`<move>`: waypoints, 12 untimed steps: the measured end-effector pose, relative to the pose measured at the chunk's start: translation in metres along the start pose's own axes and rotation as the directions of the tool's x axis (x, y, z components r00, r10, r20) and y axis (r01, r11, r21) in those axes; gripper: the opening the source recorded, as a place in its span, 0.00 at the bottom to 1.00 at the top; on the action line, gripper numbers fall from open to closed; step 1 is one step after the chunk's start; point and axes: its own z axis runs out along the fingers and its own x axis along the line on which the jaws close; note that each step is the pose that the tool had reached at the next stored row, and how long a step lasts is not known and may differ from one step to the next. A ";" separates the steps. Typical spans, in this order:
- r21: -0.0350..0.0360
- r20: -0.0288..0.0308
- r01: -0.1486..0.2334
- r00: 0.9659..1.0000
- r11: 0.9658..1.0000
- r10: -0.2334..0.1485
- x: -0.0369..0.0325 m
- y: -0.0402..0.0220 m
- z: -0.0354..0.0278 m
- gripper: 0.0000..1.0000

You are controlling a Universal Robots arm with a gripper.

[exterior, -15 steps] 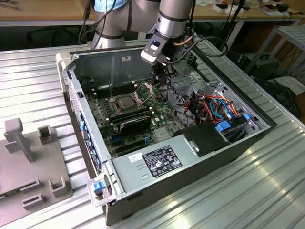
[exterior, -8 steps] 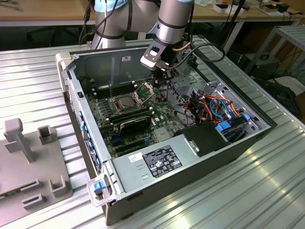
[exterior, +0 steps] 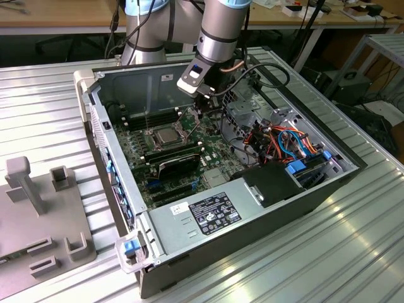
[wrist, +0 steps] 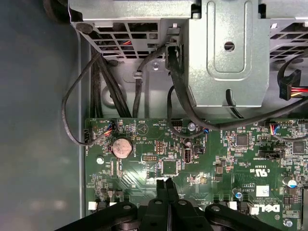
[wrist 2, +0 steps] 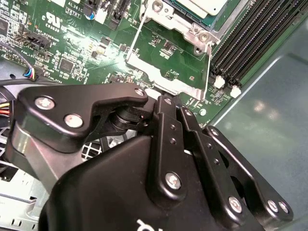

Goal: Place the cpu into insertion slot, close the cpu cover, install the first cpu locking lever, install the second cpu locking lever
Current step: 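Close the cpu cover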

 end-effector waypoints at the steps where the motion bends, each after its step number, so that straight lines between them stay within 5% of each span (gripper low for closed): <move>1: 0.000 0.000 0.000 1.000 1.000 0.000 0.0000 0.0000 0.0000 0.11; 12: 0.000 0.000 0.000 1.000 1.000 0.000 -0.0001 -0.0097 0.0001 0.11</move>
